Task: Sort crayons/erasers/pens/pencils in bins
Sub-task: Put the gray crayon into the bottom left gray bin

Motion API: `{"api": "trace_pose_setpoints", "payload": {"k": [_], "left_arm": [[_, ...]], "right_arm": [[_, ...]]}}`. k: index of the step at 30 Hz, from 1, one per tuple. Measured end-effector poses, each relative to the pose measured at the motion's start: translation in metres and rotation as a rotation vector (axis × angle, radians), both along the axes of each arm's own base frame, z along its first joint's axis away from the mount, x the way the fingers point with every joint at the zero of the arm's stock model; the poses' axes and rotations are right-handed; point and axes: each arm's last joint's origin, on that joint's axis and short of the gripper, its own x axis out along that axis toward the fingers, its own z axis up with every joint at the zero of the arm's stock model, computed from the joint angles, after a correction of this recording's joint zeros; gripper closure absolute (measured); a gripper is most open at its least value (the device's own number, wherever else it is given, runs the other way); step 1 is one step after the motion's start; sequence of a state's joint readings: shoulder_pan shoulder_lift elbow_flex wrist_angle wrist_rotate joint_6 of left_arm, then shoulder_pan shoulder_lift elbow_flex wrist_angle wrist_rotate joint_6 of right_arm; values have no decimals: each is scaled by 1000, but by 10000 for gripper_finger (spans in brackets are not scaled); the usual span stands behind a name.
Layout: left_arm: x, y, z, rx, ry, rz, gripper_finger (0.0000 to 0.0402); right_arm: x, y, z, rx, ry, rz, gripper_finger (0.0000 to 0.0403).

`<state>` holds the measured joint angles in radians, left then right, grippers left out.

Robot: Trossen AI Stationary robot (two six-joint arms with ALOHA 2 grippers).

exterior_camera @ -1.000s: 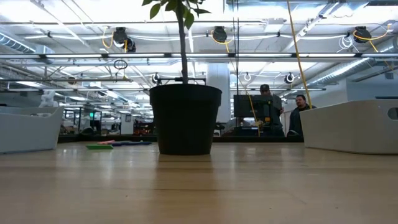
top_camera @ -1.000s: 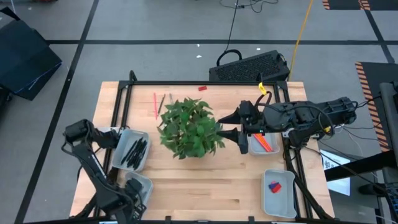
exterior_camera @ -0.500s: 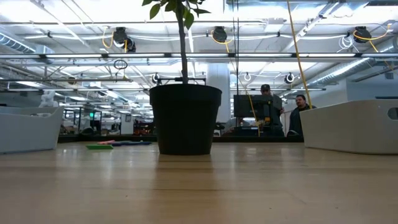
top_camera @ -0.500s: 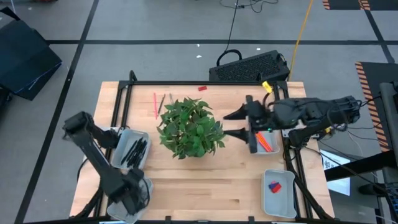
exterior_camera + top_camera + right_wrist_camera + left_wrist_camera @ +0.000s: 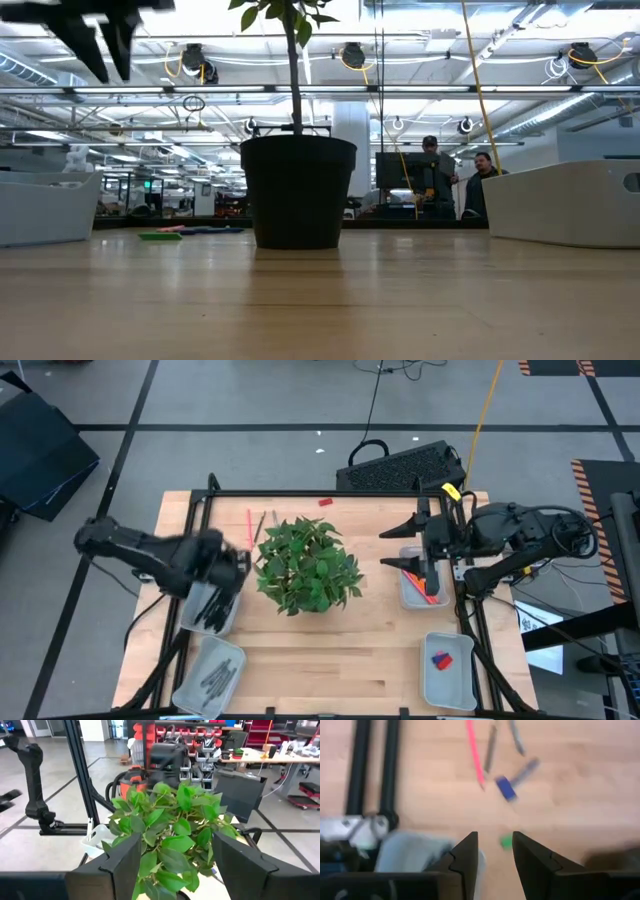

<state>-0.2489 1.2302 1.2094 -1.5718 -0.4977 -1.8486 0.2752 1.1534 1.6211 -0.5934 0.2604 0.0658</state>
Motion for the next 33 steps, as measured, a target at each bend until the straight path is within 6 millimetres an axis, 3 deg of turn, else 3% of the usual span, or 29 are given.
{"api": "trace_pose_setpoints", "payload": {"k": [7,12,15,19,27,33], "left_arm": [[-3,86,-45,-105,134,146,280],[4,146,-83,-120,-8,111,280],[17,179,-97,-83,-116,62,280],[35,213,-119,-55,-134,65,280],[93,244,-140,-61,-17,-63,280],[105,256,-168,-192,106,-18,280]], "right_arm": [[-1,0,-5,84,48,-22,170],[-1,-1,-3,121,28,-42,170],[2,-2,0,155,-13,-114,170],[5,-6,2,159,-48,-203,170],[11,-23,3,206,-84,-292,170],[12,-27,3,258,-88,-320,170]]}}
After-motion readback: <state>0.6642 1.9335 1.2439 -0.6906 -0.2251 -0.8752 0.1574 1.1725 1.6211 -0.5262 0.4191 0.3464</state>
